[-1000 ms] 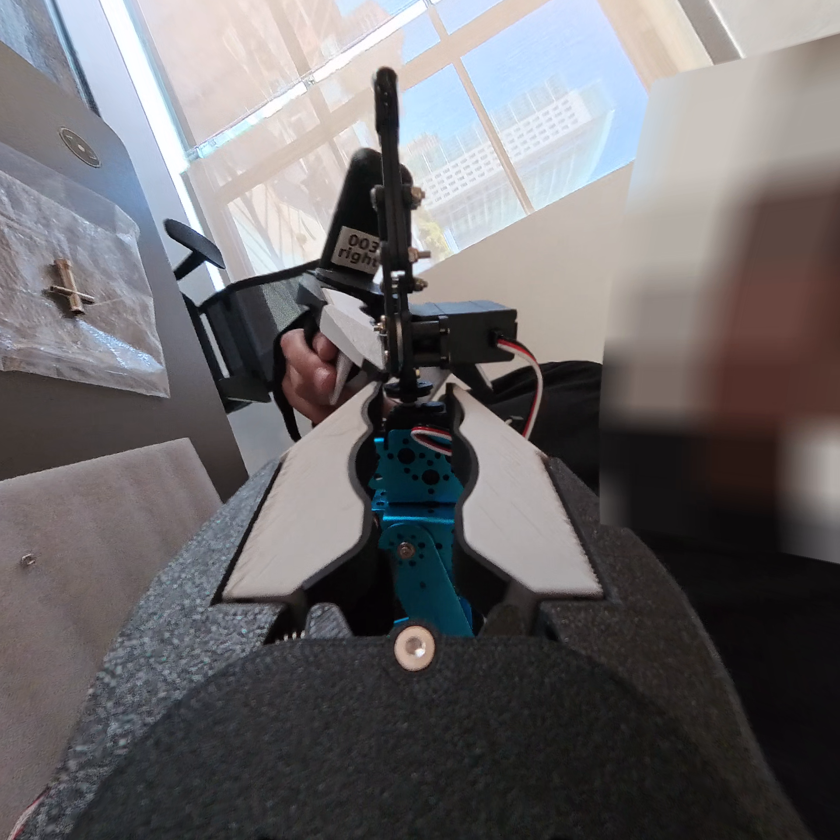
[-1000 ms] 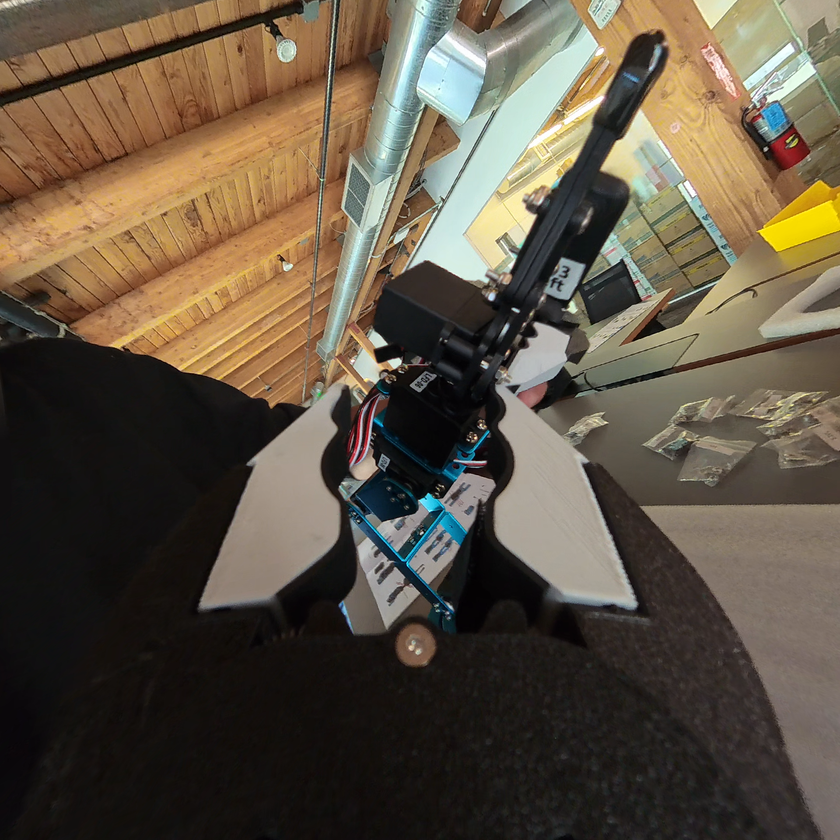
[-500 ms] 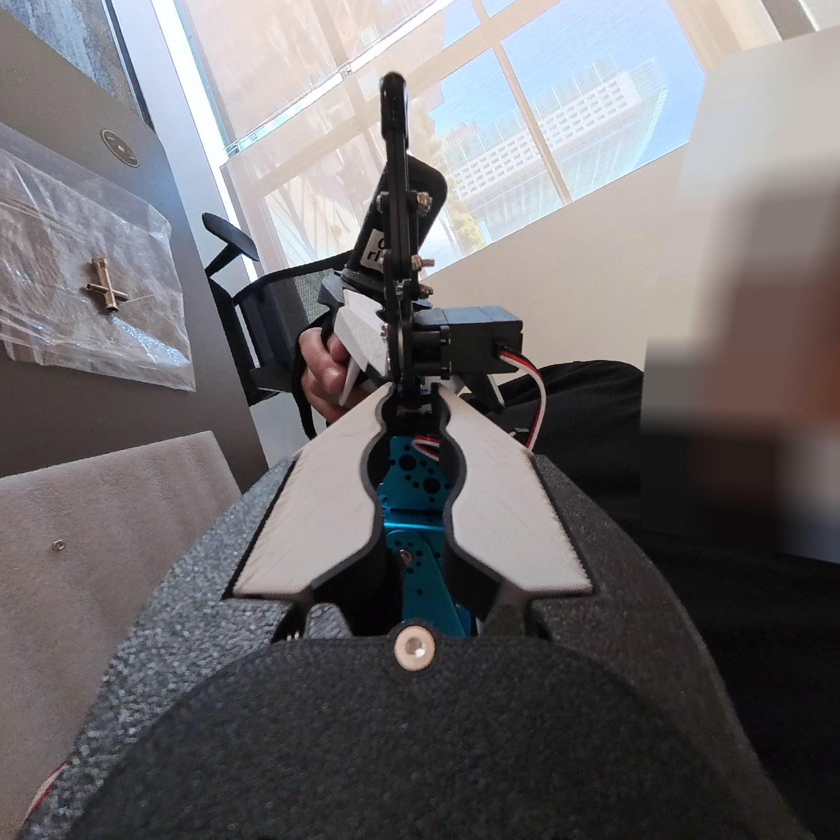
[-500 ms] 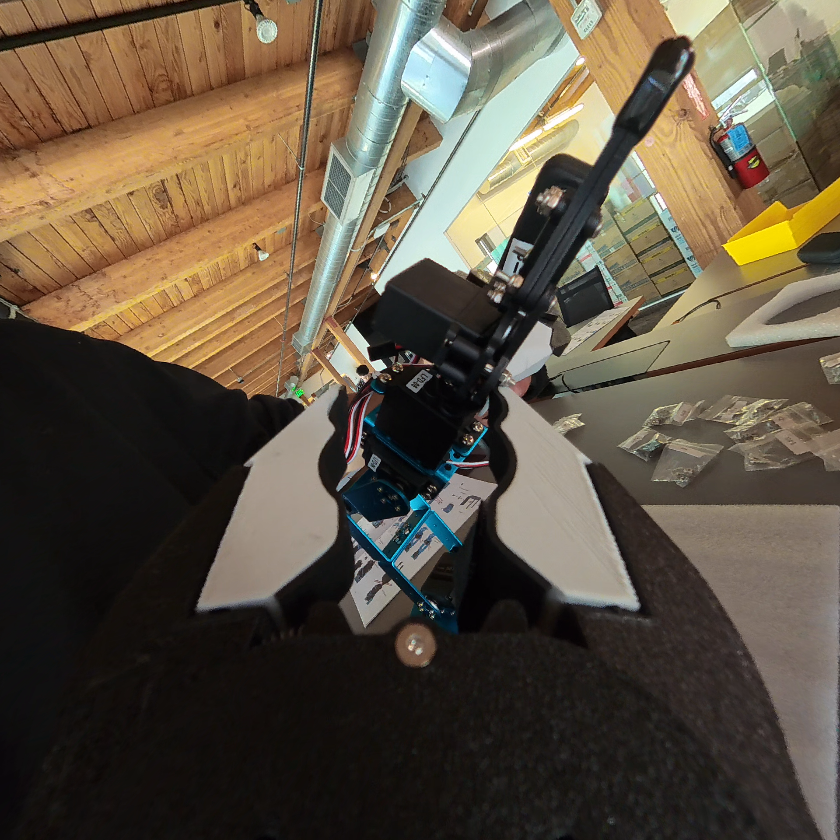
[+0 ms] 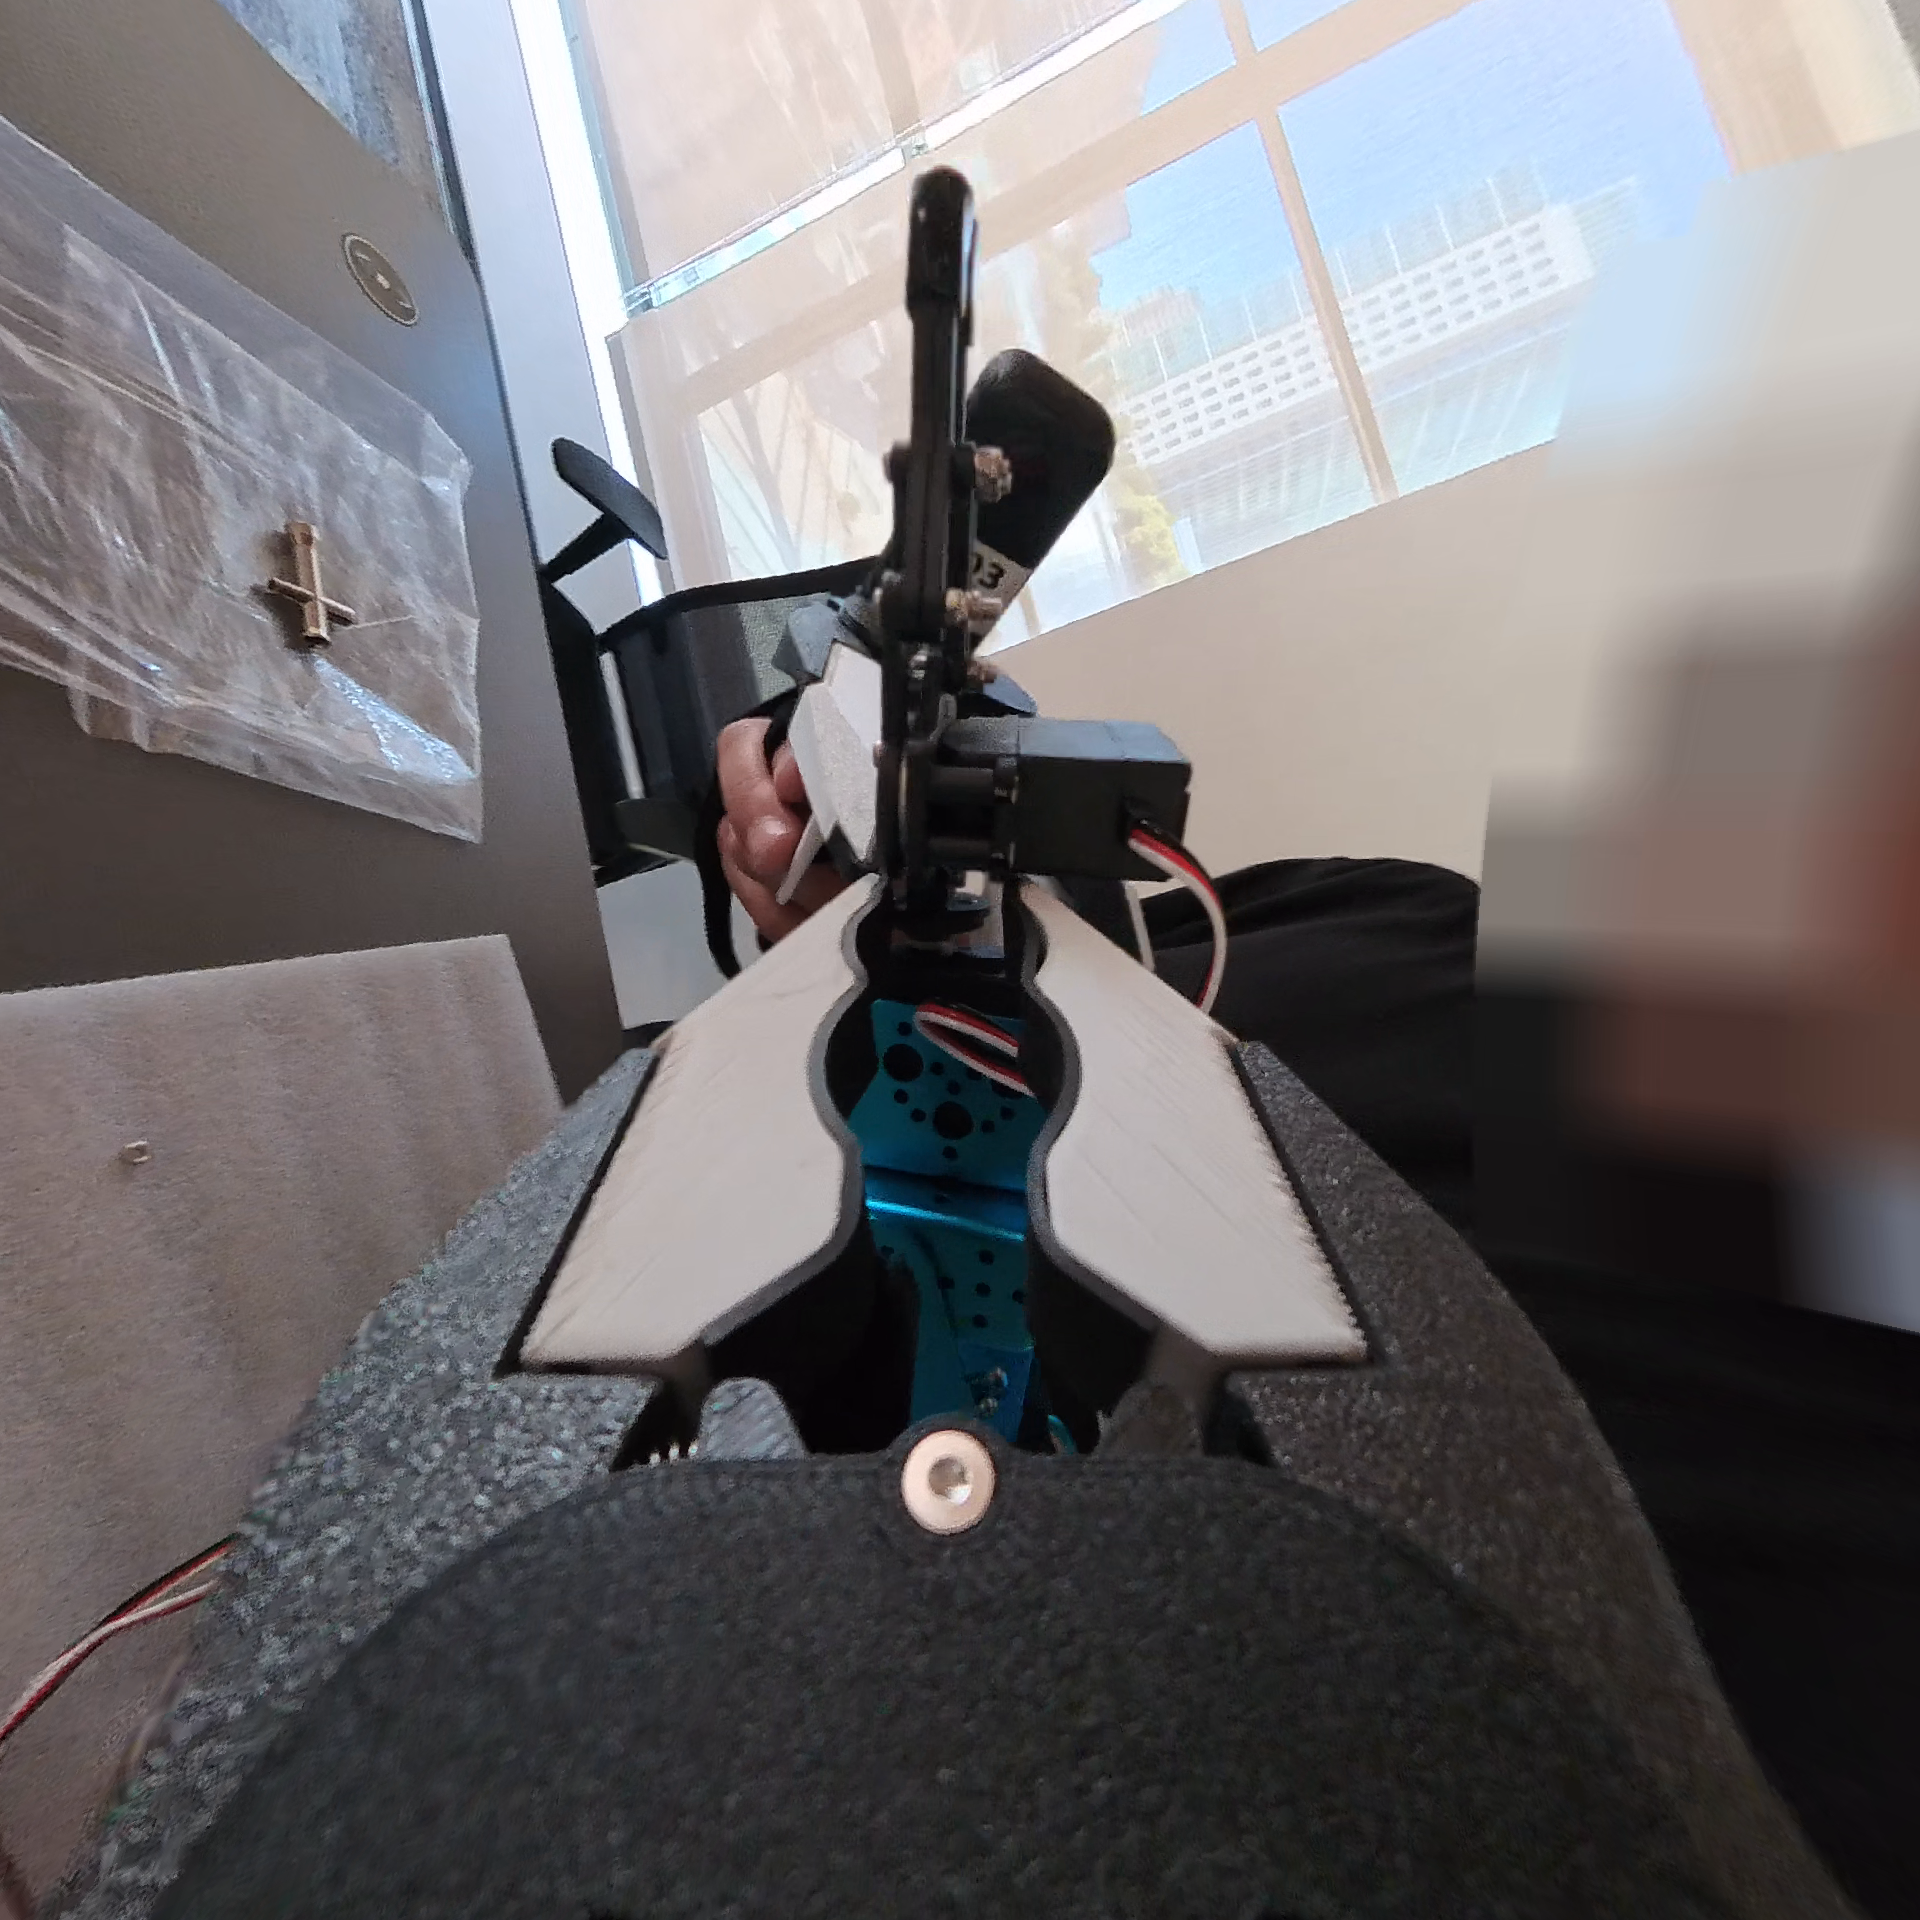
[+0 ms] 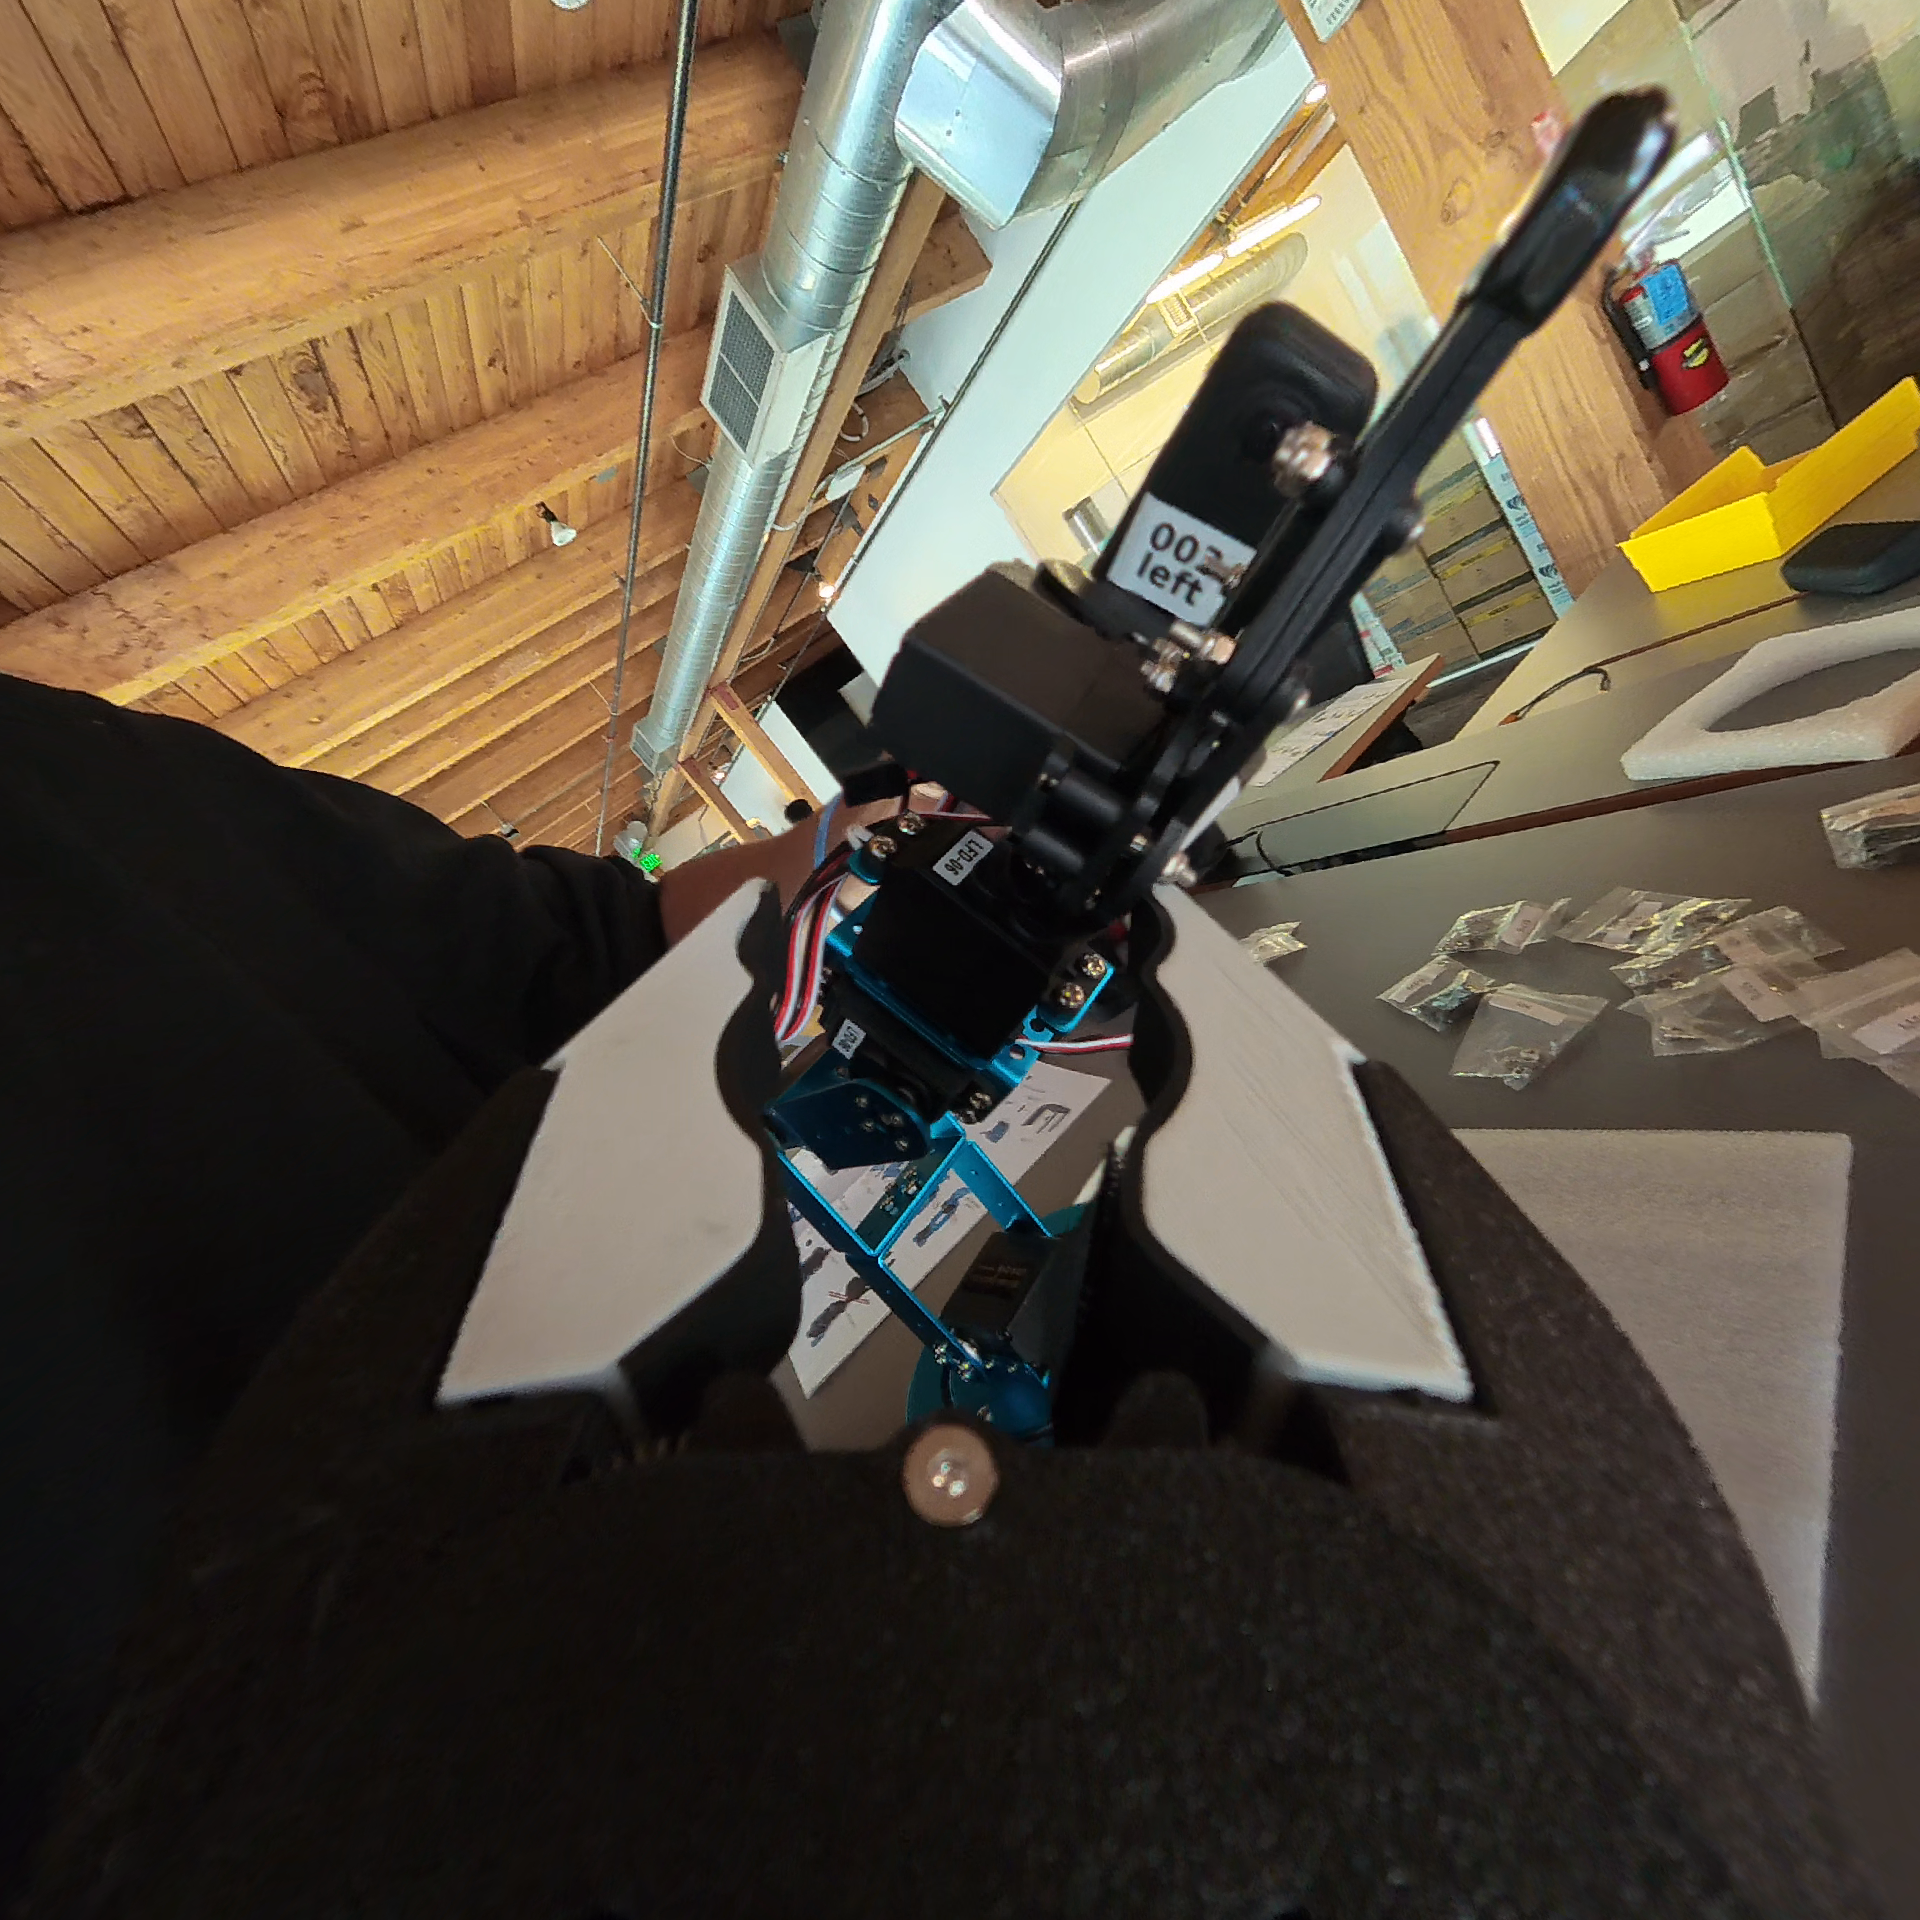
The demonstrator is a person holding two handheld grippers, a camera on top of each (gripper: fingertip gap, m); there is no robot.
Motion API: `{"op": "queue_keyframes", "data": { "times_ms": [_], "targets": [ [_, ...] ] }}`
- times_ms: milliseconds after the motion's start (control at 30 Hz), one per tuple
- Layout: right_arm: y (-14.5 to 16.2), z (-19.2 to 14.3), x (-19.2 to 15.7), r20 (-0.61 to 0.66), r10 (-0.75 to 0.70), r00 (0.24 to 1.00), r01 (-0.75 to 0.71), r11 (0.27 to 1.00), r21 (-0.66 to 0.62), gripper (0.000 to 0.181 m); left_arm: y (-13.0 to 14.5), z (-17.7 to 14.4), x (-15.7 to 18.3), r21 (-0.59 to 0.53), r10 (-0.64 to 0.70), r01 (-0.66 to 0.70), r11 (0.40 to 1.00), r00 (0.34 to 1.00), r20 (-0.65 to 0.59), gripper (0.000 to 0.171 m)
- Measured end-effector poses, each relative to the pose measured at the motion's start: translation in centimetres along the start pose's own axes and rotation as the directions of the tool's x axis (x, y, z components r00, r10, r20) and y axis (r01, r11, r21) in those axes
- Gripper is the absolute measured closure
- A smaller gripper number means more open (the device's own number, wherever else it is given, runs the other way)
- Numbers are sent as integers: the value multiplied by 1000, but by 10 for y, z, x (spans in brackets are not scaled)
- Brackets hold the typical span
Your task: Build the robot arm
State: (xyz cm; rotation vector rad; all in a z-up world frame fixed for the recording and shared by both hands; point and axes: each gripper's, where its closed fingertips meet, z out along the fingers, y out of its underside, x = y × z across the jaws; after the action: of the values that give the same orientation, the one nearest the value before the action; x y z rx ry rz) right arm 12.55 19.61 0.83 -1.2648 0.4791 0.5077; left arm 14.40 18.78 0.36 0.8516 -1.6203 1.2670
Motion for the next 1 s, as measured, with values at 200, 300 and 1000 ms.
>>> {"op": "queue_keyframes", "data": {
  "times_ms": [200, 300, 1000],
  "targets": [
    [0, 0, 1, -33, -24, 999, 23, 1000, -16, 115, 0, 3, -2, 9, 89, -90, 996, 992, 90, 154],
    [1, -1, -3, -26, -24, 999, 24, 999, -25, 116, 2, 4, 0, 48, 56, -59, 997, 996, 64, 154],
    [1, -6, -11, 19, 33, 999, -34, 997, 65, 112, 1, 0, 1, 135, 78, -84, 987, 996, 50, 165]
  ]
}}
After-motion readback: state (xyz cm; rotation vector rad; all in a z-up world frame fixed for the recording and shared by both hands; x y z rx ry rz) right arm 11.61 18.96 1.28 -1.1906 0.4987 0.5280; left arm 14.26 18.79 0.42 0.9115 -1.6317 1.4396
